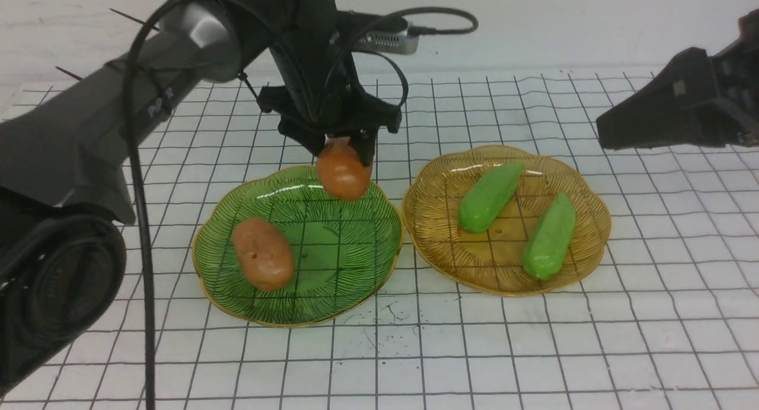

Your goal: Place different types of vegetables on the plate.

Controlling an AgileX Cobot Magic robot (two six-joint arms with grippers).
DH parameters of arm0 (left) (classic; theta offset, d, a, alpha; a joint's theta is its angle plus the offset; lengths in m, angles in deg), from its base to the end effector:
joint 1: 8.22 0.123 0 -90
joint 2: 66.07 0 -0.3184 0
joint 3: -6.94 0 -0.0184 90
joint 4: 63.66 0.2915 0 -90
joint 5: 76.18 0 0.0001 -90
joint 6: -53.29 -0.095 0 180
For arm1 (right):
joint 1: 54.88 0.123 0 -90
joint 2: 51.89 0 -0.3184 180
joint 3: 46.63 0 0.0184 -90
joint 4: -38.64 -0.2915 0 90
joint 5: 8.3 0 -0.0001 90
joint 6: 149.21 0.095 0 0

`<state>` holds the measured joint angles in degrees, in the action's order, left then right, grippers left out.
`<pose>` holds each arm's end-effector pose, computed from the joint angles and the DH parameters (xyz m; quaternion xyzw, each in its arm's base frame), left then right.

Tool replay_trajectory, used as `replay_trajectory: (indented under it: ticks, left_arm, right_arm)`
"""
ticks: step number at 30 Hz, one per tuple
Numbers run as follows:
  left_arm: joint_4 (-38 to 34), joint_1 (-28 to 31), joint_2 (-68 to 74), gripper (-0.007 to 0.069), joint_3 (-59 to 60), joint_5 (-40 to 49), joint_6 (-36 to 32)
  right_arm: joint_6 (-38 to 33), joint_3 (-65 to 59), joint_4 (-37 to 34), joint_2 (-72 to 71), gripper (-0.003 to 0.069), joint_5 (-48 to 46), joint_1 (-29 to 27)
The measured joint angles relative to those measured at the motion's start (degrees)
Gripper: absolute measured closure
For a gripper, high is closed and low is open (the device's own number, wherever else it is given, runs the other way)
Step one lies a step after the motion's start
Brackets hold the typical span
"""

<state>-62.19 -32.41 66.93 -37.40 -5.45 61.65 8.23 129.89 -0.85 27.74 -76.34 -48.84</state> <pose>0.4949 -0.2198 0.2921 0.1375 0.9741 -0.0380 0.1753 0.2658 0.0845 0.4262 -0.1822 0.8942 0.2978 0.2801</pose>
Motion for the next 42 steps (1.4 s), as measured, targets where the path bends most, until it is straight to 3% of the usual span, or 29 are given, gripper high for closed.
replay_trajectory:
  ticks: [8, 14, 18, 19, 21, 23, 26, 27, 32, 39, 42]
  left_arm:
    - [0.5, 0.0, 3.6, 0.0169, 0.1, 0.0, 0.1]
    - [1.5, 0.0, 3.7, 0.0027, 0.1, 0.0, 0.5]
    - [1.6, 0.0, 3.6, -0.0008, 0.1, 0.0, 0.5]
    - [1.6, 0.0, 3.4, 0.0003, 0.1, 0.0, 0.5]
    - [1.6, 0.0, 2.1, 0.0105, 0.1, 0.0, 0.0]
    - [1.8, 0.0, -0.2, 0.0248, 0.2, 0.0, -1.1]
    - [1.9, 0.0, -6.0, 0.0520, 0.2, 0.0, -2.1]
    - [1.9, 0.0, -8.0, 0.0573, 0.2, 0.1, -2.2]
    - [-0.3, -0.3, -17.9, 0.0627, 1.3, 0.3, -2.5]
    - [-0.6, -2.0, -33.4, 0.0632, 9.3, 1.0, -3.7]
    - [-0.7, -2.3, -46.0, 0.0632, 21.1, 1.1, -4.5]
  right_arm:
    - [0.0, 0.0, -0.6, -0.1, 0.0445, -3.2, 0.0]
    - [0.0, 0.0, -0.6, -3.8, 0.0581, -3.2, 0.0]
    - [-0.2, 0.0, 1.3, -9.8, 0.0659, -3.2, 0.0]
    - [0.0, 0.0, 2.2, -11.6, 0.0665, -2.8, 0.0]
    - [1.4, -0.3, 5.8, -16.9, 0.0671, -0.8, 0.0]
    - [2.7, -2.0, 9.7, -22.1, 0.0671, 2.8, 0.0]
    - [6.6, -9.2, 17.4, -32.3, 0.0671, 11.9, 0.0]
    - [8.9, -13.6, 20.7, -37.0, 0.0671, 17.0, 0.0]
    - [15.8, -27.9, 27.4, -48.2, 0.0671, 33.7, 0.0]
    - [19.4, -42.7, 28.8, -56.9, 0.0673, 50.2, 0.0]
    - [19.4, -47.5, 28.9, -59.3, 0.0673, 59.0, 0.0]
